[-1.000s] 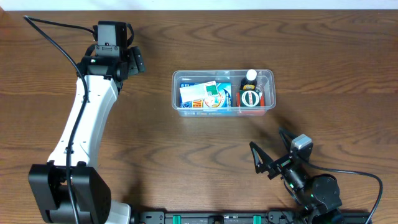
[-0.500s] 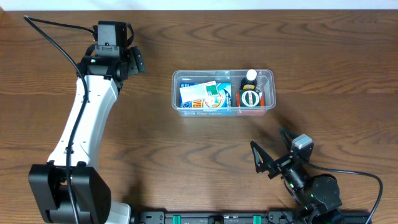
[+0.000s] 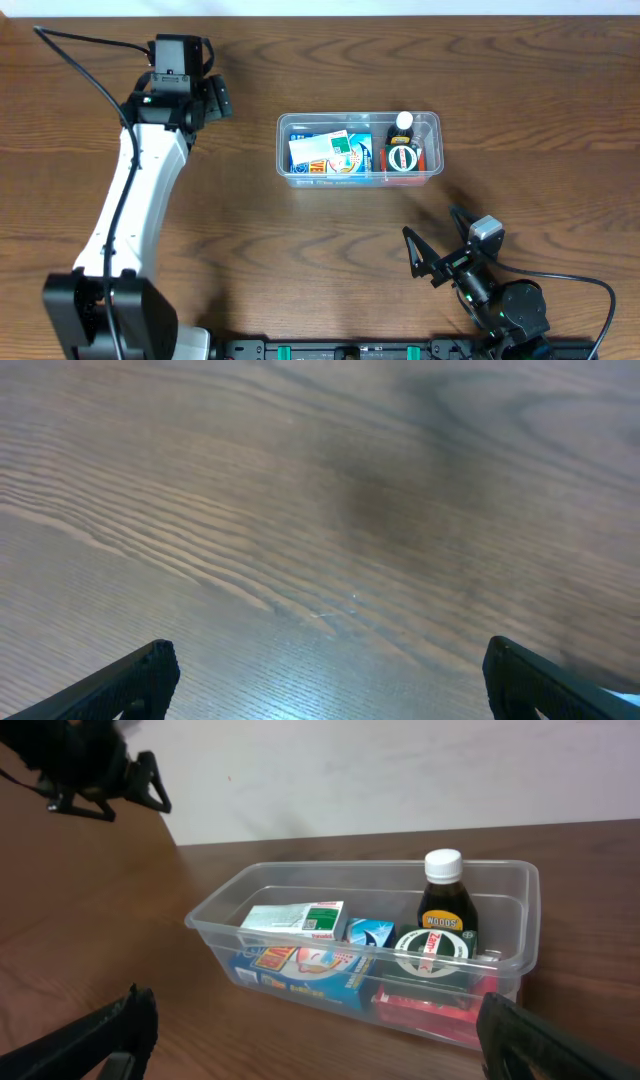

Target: Pack container

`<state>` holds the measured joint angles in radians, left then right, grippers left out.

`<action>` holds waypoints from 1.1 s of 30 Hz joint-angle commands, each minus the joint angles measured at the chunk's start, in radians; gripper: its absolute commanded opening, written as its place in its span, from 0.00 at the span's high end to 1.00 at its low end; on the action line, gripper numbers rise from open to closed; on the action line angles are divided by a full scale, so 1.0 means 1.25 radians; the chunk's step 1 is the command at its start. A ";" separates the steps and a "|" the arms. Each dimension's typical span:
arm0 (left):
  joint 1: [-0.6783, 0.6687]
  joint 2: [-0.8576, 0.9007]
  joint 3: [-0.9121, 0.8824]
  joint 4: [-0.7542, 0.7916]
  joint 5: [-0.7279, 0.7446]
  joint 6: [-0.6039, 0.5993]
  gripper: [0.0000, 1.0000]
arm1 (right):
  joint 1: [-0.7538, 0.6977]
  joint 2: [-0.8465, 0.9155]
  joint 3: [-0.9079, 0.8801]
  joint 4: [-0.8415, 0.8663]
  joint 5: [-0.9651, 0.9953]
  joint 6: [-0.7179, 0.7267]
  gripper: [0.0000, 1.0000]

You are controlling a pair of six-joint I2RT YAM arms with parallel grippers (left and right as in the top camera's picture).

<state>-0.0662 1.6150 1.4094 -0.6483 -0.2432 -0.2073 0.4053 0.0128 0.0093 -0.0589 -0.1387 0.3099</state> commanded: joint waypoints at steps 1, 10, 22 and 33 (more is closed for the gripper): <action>0.000 -0.063 -0.001 -0.002 -0.010 -0.007 0.02 | 0.010 -0.001 -0.003 -0.002 0.008 -0.009 0.01; 0.000 -0.251 -0.135 -0.001 -0.010 -0.007 0.02 | 0.010 -0.001 -0.003 -0.002 0.008 -0.009 0.01; 0.000 -0.805 -0.728 0.132 -0.005 -0.007 0.02 | 0.010 -0.001 -0.003 -0.002 0.008 -0.009 0.01; 0.000 -1.140 -1.042 0.472 0.042 -0.006 0.02 | 0.010 -0.001 -0.003 -0.002 0.008 -0.009 0.01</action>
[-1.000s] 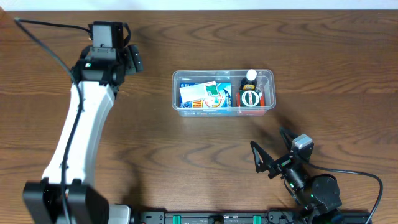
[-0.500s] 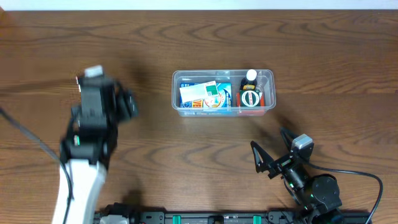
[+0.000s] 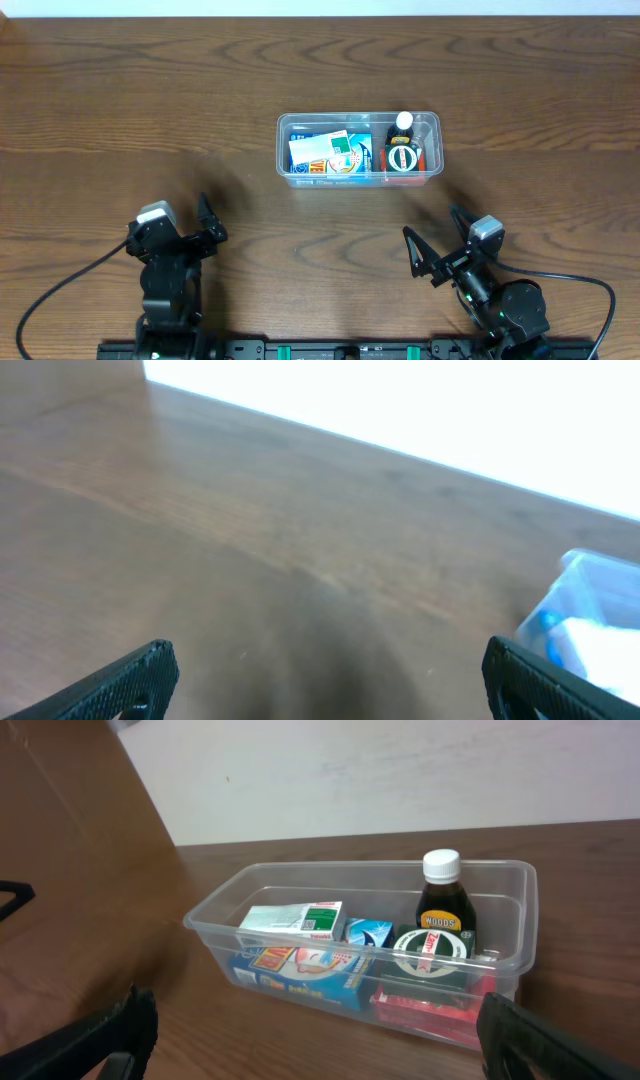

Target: Pack container

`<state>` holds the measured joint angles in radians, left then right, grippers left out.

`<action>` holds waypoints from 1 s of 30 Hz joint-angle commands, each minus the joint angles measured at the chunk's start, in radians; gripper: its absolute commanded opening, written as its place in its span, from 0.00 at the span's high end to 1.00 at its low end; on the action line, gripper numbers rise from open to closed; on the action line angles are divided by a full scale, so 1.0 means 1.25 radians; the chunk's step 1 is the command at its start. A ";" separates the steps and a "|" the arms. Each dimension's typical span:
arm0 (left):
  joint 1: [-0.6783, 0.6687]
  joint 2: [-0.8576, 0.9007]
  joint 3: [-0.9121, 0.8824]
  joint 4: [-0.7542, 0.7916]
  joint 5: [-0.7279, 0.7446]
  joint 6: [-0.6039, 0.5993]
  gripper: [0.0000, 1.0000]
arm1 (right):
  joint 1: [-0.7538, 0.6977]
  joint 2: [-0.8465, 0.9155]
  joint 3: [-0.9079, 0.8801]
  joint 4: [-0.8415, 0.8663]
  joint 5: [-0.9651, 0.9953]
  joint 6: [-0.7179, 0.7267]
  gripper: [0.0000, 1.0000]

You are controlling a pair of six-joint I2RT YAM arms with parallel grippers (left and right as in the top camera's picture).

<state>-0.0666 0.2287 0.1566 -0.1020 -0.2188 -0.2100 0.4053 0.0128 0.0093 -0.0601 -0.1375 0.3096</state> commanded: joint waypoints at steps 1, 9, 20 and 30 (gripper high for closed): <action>0.001 -0.040 -0.057 0.050 0.027 -0.004 0.02 | 0.010 -0.001 -0.003 -0.002 0.007 -0.009 0.01; 0.002 -0.122 -0.122 0.047 0.092 0.055 0.02 | 0.010 -0.001 -0.003 -0.002 0.007 -0.009 0.01; 0.015 -0.182 -0.122 0.026 0.148 0.110 0.02 | 0.010 -0.001 -0.003 -0.002 0.007 -0.009 0.01; 0.015 -0.180 -0.122 0.026 0.148 0.110 0.02 | 0.010 -0.001 -0.003 -0.002 0.007 -0.009 0.01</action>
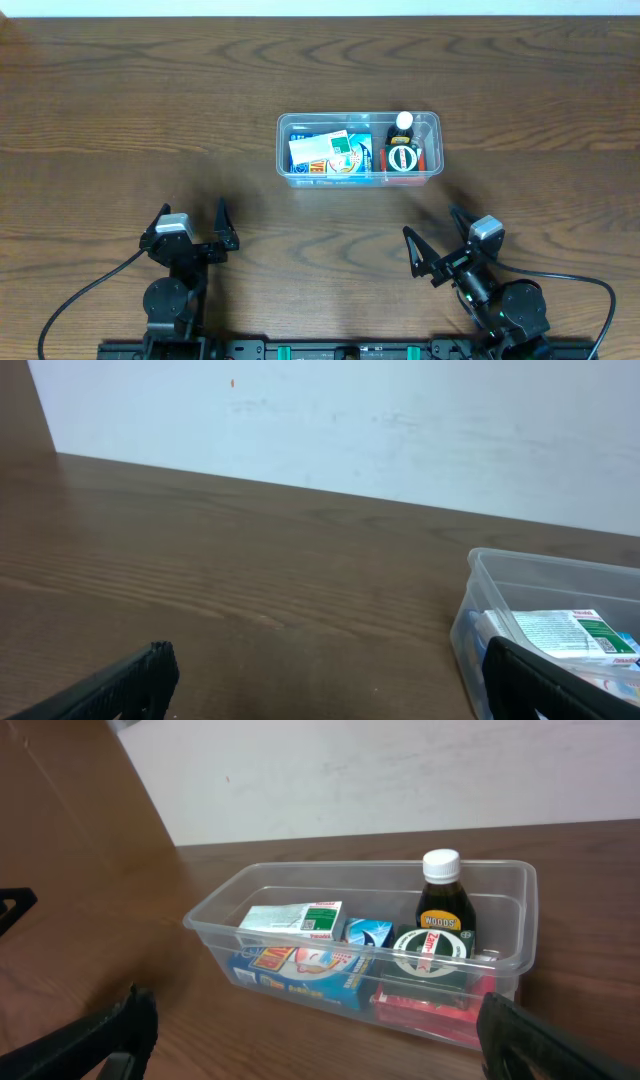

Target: Pack container

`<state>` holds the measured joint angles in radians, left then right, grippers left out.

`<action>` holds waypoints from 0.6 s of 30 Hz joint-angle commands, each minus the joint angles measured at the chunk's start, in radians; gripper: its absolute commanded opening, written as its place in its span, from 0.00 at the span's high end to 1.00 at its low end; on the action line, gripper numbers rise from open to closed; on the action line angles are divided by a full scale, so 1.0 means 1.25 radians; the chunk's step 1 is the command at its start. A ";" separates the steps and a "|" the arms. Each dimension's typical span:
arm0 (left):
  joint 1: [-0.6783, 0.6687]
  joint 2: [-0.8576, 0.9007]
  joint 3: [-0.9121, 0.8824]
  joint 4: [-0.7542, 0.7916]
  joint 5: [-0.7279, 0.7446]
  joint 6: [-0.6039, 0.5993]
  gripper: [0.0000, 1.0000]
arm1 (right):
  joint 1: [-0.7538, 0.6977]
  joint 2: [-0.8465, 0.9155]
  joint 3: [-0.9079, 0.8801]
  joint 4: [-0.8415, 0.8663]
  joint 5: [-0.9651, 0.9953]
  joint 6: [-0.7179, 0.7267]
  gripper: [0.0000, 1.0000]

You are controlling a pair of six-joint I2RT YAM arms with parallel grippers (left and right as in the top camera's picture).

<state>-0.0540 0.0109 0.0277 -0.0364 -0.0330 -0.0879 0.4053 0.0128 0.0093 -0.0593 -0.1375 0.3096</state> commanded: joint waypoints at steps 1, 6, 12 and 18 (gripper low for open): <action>0.005 -0.005 -0.019 -0.026 -0.001 0.013 0.02 | 0.010 -0.001 -0.003 -0.002 0.007 -0.009 0.01; 0.005 -0.005 -0.019 -0.026 -0.001 0.013 0.02 | 0.010 -0.001 -0.003 -0.003 0.051 -0.058 0.01; 0.005 -0.005 -0.019 -0.026 -0.001 0.013 0.02 | 0.010 -0.001 -0.003 -0.007 0.068 -0.069 0.01; 0.005 -0.005 -0.019 -0.026 -0.001 0.013 0.02 | 0.010 -0.001 -0.003 -0.007 0.068 -0.069 0.01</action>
